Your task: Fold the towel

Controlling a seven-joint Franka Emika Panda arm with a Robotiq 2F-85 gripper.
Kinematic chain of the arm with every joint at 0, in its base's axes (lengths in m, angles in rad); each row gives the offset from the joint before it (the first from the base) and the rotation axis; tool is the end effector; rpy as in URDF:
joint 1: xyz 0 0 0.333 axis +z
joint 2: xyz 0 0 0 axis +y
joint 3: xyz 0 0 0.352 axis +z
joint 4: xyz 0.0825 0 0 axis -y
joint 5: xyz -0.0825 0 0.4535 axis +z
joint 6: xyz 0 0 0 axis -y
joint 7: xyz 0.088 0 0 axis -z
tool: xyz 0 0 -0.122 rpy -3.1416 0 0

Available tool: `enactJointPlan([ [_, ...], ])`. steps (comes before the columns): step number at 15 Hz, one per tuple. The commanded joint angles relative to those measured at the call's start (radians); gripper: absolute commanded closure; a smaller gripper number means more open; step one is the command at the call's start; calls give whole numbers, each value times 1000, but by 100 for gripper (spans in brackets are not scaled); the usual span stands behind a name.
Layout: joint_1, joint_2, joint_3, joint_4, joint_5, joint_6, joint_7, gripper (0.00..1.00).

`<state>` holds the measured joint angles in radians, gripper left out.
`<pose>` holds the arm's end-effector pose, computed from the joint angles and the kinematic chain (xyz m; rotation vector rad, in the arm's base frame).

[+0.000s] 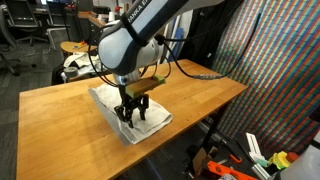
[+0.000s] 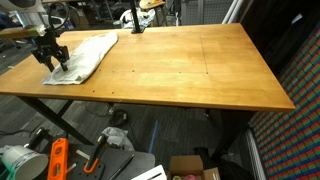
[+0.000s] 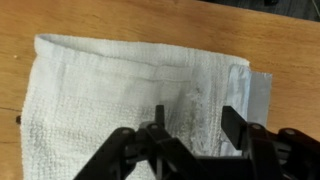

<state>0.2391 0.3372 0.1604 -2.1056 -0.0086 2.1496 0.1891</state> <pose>0.5512 0.2338 0.2041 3.0529 0.3294 -0.4485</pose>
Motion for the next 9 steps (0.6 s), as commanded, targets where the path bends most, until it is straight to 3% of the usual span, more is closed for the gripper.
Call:
enactJointPlan([
  [1,-17,-31,7,-50,25,55,-41,7],
  [2,-20,-32,8,-56,27,53,-51,10],
  [3,-22,-34,9,-64,29,54,-58,41],
  [5,-26,-42,12,-79,34,54,-73,38],
  [9,-26,-59,17,-102,47,55,-92,70],
])
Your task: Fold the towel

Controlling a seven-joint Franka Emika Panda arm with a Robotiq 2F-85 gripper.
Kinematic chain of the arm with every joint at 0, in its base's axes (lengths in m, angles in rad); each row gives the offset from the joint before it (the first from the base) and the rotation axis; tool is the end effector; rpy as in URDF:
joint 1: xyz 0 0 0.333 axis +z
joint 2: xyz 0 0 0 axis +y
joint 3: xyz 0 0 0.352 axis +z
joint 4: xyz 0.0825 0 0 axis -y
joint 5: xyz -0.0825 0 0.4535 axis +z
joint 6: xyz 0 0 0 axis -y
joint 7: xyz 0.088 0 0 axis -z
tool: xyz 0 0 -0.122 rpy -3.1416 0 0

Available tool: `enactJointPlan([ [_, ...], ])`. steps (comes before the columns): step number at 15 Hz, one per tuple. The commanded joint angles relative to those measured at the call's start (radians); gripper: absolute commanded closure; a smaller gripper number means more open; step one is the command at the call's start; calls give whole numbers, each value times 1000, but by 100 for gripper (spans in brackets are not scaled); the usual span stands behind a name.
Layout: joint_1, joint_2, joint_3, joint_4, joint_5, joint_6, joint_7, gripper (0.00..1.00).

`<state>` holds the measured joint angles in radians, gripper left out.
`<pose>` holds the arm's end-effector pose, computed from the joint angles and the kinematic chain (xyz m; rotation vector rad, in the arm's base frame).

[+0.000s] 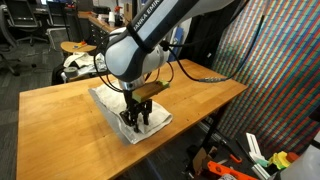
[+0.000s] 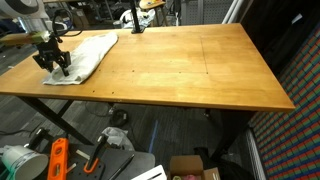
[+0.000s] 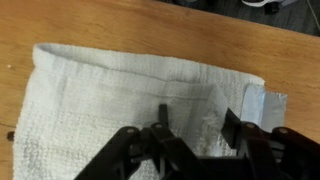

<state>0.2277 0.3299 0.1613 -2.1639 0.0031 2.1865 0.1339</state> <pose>0.5348 0.2222 0.1871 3.0555 0.3875 -0.4766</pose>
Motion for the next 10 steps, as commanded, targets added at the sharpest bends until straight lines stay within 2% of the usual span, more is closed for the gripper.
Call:
enactJointPlan([
  [1,-13,-59,17,-50,38,24,-37,76],
  [2,-11,-68,18,-56,38,29,-35,84],
  [5,-7,-93,20,-69,35,53,-21,90],
  [10,-5,-135,22,-84,32,80,-13,86],
])
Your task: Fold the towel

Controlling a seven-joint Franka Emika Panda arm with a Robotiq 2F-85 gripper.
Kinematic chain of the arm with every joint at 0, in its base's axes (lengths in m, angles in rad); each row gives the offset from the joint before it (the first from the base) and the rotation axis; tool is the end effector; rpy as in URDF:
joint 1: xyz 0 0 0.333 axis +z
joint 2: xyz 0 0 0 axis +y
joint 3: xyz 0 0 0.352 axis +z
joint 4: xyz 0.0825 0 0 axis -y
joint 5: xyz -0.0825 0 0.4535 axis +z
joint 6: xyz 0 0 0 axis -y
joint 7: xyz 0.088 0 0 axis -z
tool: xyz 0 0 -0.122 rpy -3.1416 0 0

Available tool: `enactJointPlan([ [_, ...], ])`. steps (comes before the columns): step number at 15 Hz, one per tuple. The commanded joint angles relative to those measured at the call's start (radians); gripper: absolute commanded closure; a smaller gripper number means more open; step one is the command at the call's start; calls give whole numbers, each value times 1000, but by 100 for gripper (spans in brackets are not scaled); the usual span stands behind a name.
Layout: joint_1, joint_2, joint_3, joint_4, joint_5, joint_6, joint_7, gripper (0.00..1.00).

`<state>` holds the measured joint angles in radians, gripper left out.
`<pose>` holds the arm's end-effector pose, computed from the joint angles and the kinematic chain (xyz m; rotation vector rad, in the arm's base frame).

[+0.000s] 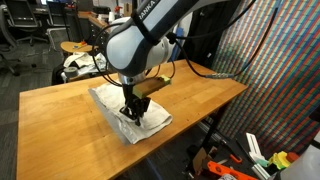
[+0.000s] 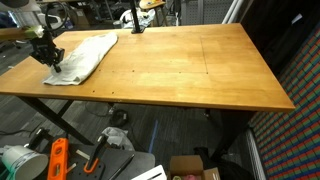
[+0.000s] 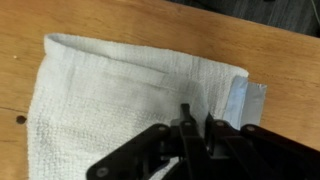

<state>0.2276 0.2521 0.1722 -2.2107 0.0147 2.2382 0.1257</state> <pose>0.5293 0.2264 0.2158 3.0888 0.4087 -0.3558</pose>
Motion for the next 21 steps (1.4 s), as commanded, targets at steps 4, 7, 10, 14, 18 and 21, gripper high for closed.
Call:
enactJointPlan([
  [4,4,-83,21,-56,16,41,13,85],
  [7,12,-91,32,-71,10,53,27,86],
  [10,21,-90,43,-83,6,69,49,86],
  [14,38,-81,53,-89,-1,115,97,86],
  [18,50,-71,53,-92,-10,148,136,60],
  [21,54,-65,46,-92,-24,172,167,45],
])
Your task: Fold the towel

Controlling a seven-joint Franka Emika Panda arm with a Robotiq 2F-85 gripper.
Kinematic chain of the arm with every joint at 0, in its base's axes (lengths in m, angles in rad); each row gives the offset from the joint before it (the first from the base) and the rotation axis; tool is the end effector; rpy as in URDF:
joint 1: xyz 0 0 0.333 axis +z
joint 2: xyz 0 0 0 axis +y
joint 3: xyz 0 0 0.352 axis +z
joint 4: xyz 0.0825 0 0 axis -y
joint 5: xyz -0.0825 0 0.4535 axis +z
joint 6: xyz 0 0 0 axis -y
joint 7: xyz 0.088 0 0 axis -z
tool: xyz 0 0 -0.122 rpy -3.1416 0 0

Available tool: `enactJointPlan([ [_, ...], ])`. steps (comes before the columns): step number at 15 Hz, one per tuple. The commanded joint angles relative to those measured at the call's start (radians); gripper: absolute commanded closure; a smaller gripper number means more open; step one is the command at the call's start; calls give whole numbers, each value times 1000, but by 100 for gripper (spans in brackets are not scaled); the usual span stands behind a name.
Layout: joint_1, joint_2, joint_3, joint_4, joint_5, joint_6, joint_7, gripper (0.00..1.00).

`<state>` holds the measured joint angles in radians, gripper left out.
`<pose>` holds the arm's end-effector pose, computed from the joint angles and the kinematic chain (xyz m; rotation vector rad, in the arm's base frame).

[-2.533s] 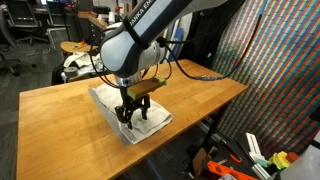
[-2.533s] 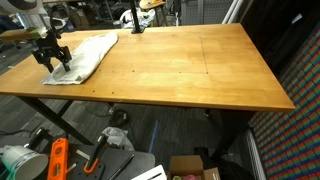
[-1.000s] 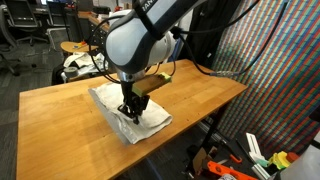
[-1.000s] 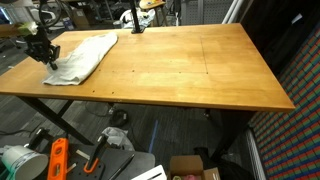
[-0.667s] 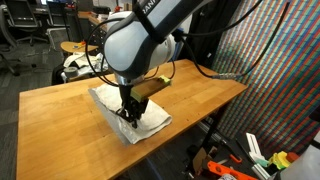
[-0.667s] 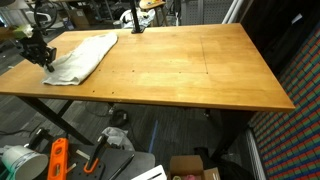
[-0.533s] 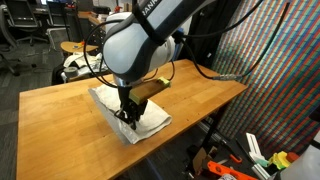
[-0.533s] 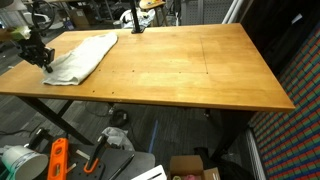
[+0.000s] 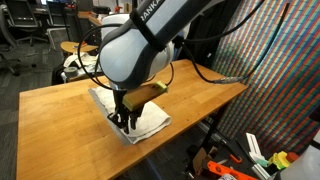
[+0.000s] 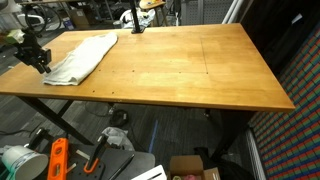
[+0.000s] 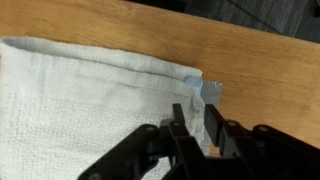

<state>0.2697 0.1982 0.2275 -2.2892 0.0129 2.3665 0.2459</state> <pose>0.4951 0.2718 0.2234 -3.1054 -0.3742 0.1995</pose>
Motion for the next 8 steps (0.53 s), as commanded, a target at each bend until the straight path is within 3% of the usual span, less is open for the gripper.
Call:
enactJointPlan([
  [1,11,-11,-12,-11,-27,47,54,38],
  [6,-11,-36,-43,1,-42,9,57,1],
  [8,-25,-46,-58,5,-49,-48,39,0],
])
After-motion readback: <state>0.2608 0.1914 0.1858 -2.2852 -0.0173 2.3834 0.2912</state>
